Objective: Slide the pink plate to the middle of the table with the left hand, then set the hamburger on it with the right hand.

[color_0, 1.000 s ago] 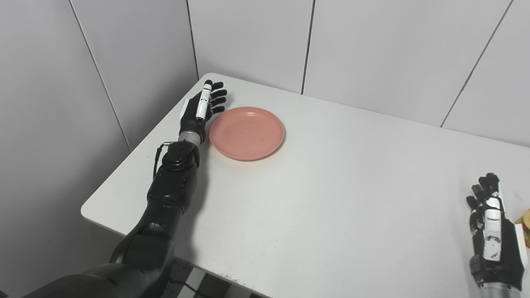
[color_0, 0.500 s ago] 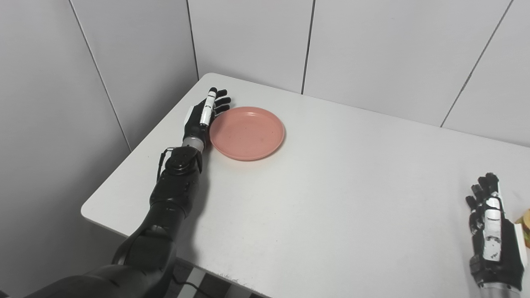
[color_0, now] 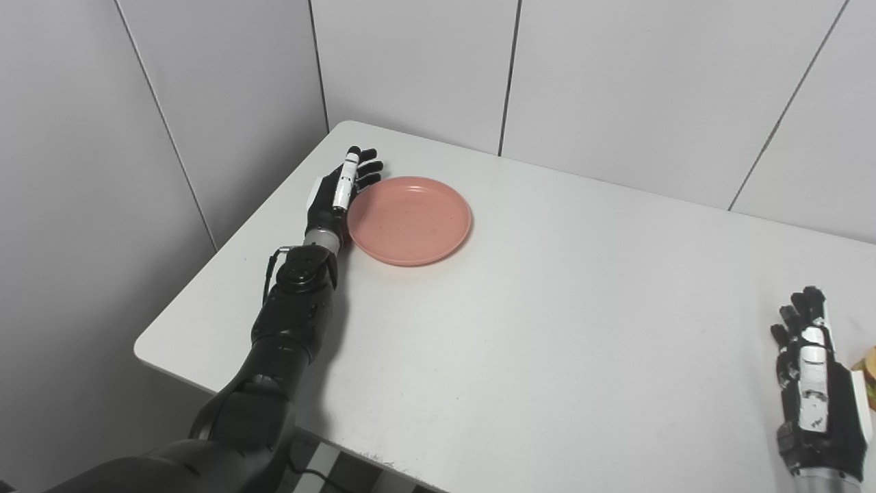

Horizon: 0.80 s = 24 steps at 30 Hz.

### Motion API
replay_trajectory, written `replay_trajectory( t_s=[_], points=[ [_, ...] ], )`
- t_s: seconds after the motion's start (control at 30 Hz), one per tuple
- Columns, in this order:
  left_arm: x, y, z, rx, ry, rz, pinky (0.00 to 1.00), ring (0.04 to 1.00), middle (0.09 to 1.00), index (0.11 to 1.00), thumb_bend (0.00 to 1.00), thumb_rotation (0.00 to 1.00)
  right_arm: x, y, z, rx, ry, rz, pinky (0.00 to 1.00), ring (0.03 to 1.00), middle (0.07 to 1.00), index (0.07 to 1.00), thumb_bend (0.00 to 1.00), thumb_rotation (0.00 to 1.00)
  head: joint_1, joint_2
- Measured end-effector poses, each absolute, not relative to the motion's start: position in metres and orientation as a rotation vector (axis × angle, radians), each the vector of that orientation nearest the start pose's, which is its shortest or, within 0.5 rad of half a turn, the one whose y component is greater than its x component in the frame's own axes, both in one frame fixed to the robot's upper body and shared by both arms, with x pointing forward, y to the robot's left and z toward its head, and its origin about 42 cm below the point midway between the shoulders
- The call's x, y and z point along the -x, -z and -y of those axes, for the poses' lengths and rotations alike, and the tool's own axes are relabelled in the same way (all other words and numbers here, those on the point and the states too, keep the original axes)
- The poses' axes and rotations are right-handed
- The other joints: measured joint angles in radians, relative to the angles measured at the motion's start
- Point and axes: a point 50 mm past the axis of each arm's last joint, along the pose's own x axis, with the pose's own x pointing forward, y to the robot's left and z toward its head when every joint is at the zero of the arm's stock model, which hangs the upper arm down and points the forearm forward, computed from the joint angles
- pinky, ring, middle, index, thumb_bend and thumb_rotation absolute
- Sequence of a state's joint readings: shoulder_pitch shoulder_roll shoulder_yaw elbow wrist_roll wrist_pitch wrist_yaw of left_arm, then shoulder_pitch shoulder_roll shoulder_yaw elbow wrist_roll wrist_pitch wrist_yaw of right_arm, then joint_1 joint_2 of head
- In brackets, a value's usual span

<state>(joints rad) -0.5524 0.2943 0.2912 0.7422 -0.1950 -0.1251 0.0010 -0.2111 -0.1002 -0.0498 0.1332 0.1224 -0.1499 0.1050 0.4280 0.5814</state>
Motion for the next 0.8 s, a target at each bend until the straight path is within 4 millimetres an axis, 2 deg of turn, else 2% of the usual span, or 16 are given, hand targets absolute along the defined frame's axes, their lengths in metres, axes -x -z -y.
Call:
replay_trajectory(
  t_s=[0.2, 0.47, 0.8],
  points=[
    [-0.444, -0.129, -0.354, 0.078, -0.265, 0.007, 0.8, 0.813, 0.791, 0.764, 0.45, 1.0, -0.351, -0.137, 0.239, -0.019, -0.094, 0.228, 1.0, 0.986, 1.0, 1.0, 0.49, 0.95, -0.021, 0.006],
    [-0.444, -0.127, -0.319, 0.112, -0.206, 0.012, 0.81, 0.825, 0.799, 0.767, 0.46, 1.0, -0.351, -0.137, 0.237, -0.018, -0.089, 0.227, 1.0, 0.983, 0.999, 1.0, 0.52, 0.94, -0.063, 0.017],
    [-0.446, -0.126, -0.291, 0.139, -0.125, 0.008, 0.83, 0.847, 0.819, 0.783, 0.47, 1.0, -0.352, -0.136, 0.233, -0.01, -0.088, 0.225, 1.0, 0.975, 0.992, 1.0, 0.54, 0.93, -0.129, 0.032]
  ],
)
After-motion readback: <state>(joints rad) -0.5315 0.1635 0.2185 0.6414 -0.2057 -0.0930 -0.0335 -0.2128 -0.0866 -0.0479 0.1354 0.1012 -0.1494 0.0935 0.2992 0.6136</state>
